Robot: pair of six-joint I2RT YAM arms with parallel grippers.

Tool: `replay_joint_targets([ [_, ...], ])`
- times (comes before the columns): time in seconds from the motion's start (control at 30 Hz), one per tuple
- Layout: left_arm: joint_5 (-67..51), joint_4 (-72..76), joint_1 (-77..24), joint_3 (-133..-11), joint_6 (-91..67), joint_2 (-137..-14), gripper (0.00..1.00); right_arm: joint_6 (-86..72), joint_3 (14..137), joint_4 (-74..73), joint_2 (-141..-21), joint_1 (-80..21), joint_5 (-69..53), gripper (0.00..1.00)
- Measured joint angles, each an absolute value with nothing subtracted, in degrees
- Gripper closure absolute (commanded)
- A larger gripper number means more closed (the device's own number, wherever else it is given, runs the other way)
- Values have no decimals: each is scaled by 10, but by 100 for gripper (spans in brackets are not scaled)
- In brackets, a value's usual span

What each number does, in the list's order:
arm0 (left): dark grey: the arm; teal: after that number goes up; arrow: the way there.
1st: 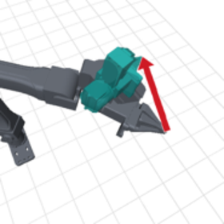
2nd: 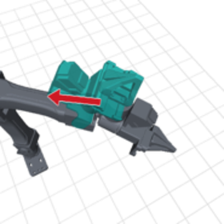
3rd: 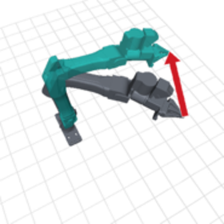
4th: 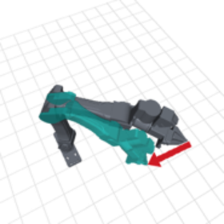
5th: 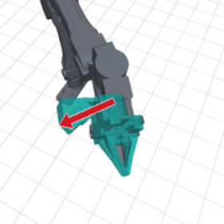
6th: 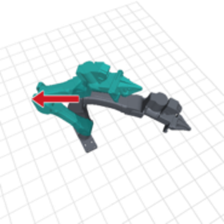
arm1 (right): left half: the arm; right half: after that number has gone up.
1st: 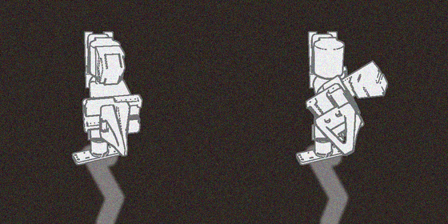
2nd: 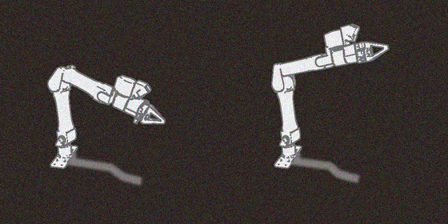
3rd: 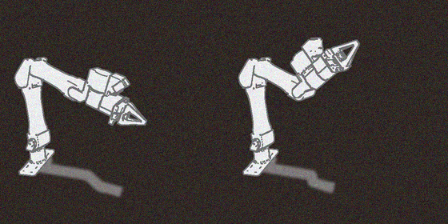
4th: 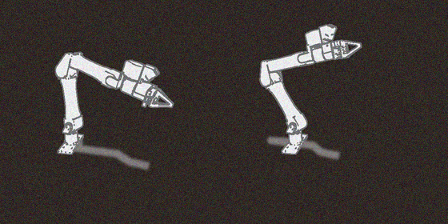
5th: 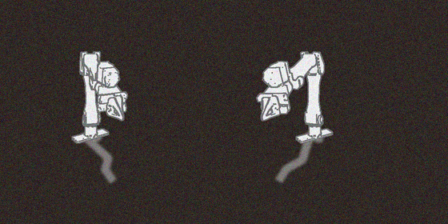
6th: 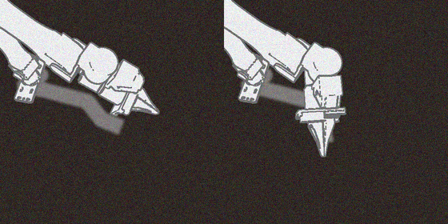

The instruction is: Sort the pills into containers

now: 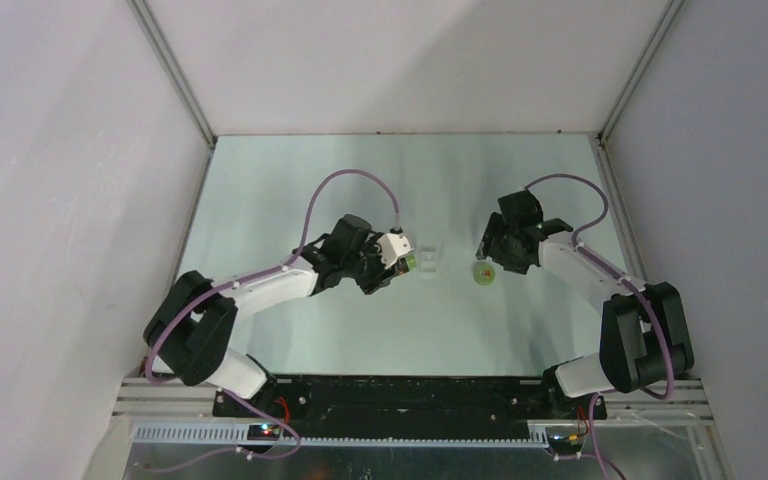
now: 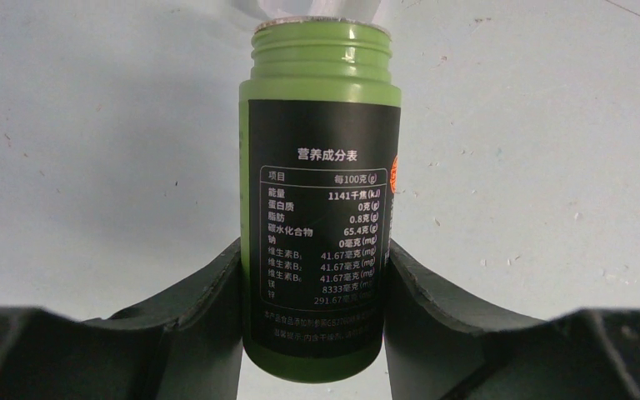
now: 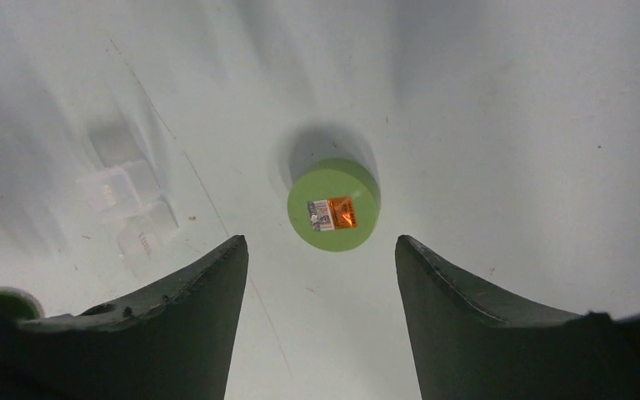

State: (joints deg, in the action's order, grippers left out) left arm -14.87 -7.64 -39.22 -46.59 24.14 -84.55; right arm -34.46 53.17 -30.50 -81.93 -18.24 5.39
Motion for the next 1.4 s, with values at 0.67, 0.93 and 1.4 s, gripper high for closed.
replay_joint_targets([
  [0.67, -83, -129, -439, -562, 344, -951, 100, -349, 532, -323, -795, -146, 14, 38],
  [0.93, -57, -159, -456, -603, 366, -976, 100, -350, 532, -324, -795, -138, -1, 43],
  [1.4, -16, -215, -475, -654, 367, -1004, 100, -353, 532, -330, -786, -133, -26, 44],
])
